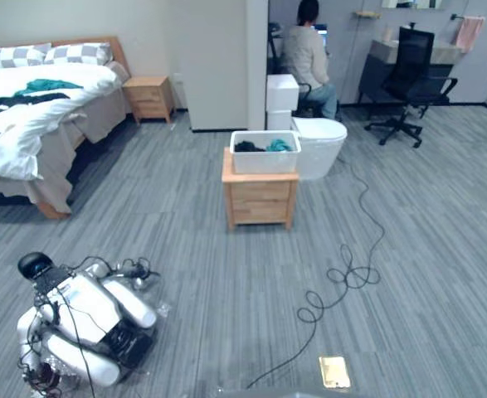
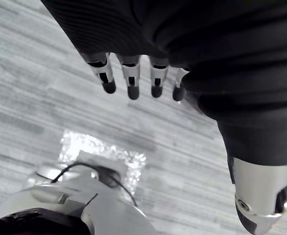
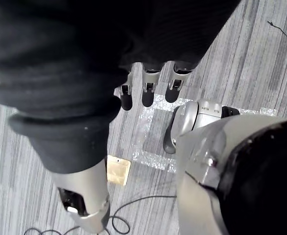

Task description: Pick up the laundry basket with both hands and put the clothes into the washing machine.

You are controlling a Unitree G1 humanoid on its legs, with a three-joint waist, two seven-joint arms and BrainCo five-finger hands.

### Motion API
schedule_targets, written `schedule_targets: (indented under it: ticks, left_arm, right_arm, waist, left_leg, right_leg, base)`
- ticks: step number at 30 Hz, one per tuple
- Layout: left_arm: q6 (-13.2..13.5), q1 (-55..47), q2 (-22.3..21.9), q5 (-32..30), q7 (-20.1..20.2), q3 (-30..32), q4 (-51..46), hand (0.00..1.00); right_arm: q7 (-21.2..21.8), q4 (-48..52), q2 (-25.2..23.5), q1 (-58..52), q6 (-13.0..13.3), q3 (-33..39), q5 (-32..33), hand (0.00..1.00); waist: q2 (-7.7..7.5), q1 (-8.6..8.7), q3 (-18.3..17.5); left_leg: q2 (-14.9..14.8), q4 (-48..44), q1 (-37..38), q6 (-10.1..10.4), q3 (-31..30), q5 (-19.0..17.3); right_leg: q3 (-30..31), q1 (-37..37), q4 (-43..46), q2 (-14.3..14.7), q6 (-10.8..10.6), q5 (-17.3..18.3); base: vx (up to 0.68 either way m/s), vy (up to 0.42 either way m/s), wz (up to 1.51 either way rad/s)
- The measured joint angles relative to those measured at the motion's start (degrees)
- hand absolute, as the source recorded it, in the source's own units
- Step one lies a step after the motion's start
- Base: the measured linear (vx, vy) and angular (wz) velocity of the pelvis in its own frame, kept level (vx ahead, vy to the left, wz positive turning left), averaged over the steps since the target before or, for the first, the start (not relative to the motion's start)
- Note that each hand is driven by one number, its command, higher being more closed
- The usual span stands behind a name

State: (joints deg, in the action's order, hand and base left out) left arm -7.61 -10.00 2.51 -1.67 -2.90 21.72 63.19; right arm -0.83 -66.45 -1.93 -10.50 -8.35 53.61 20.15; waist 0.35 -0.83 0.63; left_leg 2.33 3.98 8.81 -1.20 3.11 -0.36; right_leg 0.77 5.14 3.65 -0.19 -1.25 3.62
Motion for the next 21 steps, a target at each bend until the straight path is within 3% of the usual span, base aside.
schedule_targets:
  ticks: [16,18,19,21]
  left_arm:
    - [0.31,0.02,-0.13,0.03,0.37,1.26,0.43,0.00]
    - [0.47,0.00,-0.12,0.12,0.38,1.25,0.42,0.00]
    - [0.54,-0.02,-0.12,0.54,0.38,1.25,0.43,0.00]
    - [0.57,-0.09,-0.07,1.08,0.40,1.26,0.44,0.00]
  right_arm:
    - [1.04,-0.02,-0.05,0.66,0.37,0.43,-0.02,0.00]
    - [1.05,-0.04,-0.12,0.61,0.39,0.43,-0.01,0.00]
    - [1.06,-0.11,-0.11,0.61,0.40,0.38,-0.01,0.00]
    - [1.07,-0.21,-0.16,0.57,0.39,0.38,-0.01,0.00]
  waist:
    - [-0.18,0.03,0.72]
    - [0.38,0.03,1.11]
    - [-0.43,0.03,0.65]
    - [0.10,0.02,1.04]
  left_leg:
    - [-0.25,0.01,1.15,0.33,-0.39,-0.81]
    - [-0.25,0.02,1.13,0.33,-0.40,-0.81]
    - [-0.25,0.02,1.14,0.32,-0.40,-0.80]
    - [-0.25,0.05,1.11,0.32,-0.40,-0.81]
  right_leg:
    - [-0.64,1.56,0.11,0.14,-0.09,1.32]
    - [-0.64,1.56,0.10,0.15,-0.09,1.32]
    - [-0.65,1.55,0.08,0.15,-0.09,1.32]
    - [-0.65,1.55,0.01,0.16,-0.10,1.32]
  base:
    - [-0.02,-0.025,0.01]
    - [-0.02,-0.012,0.00]
    - [0.00,0.000,0.00]
    - [0.00,0.000,0.00]
